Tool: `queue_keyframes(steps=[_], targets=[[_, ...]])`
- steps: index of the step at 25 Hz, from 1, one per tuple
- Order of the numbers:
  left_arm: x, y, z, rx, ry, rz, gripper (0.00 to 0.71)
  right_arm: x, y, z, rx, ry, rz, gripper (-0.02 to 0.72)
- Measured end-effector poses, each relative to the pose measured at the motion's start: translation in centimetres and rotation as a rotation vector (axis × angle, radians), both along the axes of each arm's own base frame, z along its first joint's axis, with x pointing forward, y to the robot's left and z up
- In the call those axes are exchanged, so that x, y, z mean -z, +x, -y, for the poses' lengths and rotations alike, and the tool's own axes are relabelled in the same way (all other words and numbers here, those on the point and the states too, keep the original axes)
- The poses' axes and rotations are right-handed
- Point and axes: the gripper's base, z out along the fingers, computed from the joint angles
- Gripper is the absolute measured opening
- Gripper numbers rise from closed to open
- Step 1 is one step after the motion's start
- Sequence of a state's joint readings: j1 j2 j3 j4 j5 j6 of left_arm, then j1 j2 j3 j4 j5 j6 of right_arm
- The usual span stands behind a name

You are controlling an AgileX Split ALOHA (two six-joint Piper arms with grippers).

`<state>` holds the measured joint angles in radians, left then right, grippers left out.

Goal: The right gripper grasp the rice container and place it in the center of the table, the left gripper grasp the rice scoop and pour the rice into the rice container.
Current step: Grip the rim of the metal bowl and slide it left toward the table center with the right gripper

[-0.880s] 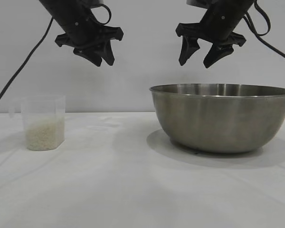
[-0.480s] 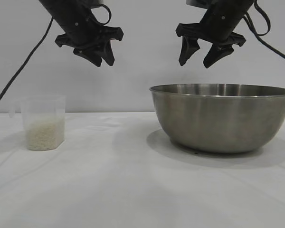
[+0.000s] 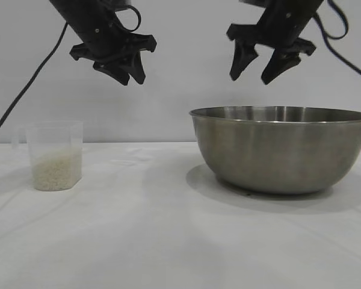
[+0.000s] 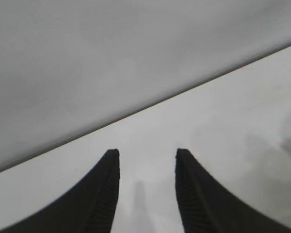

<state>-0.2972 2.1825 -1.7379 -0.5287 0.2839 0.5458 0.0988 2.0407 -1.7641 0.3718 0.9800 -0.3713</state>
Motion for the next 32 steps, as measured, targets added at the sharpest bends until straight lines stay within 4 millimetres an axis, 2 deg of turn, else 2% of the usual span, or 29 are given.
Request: queue_keyframes(steps=[4,11,14,18,23,27,29,32], targets=[[0.0,0.0,0.0,0.003,0.0,-0.005,0.233,0.4,-1.5,2.1,0.008,-0.032,-0.197,0.446],[-1.1,-0.3,0.0,0.008,-0.005,0.008,0.233,1.0,-2.2,2.8,0.05,-0.045,-0.271,0.446],[-1.6,-0.4,0.0,0.009,-0.007,0.016,0.233,2.2,-2.7,2.9,0.05,-0.055,-0.317,0.446],[-1.5,-0.4,0.0,0.01,-0.006,0.014,0.233,4.8,-3.3,3.0,0.048,-0.062,-0.405,0.446],[-1.5,-0.4,0.0,0.011,-0.004,0.015,0.233,7.3,-3.1,2.9,0.05,-0.058,-0.466,0.446],[-1.5,-0.4,-0.1,0.013,-0.001,0.014,0.233,8.3,-3.0,2.2,0.036,-0.058,-0.485,0.241],[-1.5,-0.4,-0.1,0.014,0.002,0.015,0.233,8.5,-3.0,1.6,0.024,-0.06,-0.49,0.102],[-1.5,-0.4,-0.1,0.015,0.006,0.016,0.233,8.6,-3.1,1.0,0.008,-0.065,-0.492,0.0]])
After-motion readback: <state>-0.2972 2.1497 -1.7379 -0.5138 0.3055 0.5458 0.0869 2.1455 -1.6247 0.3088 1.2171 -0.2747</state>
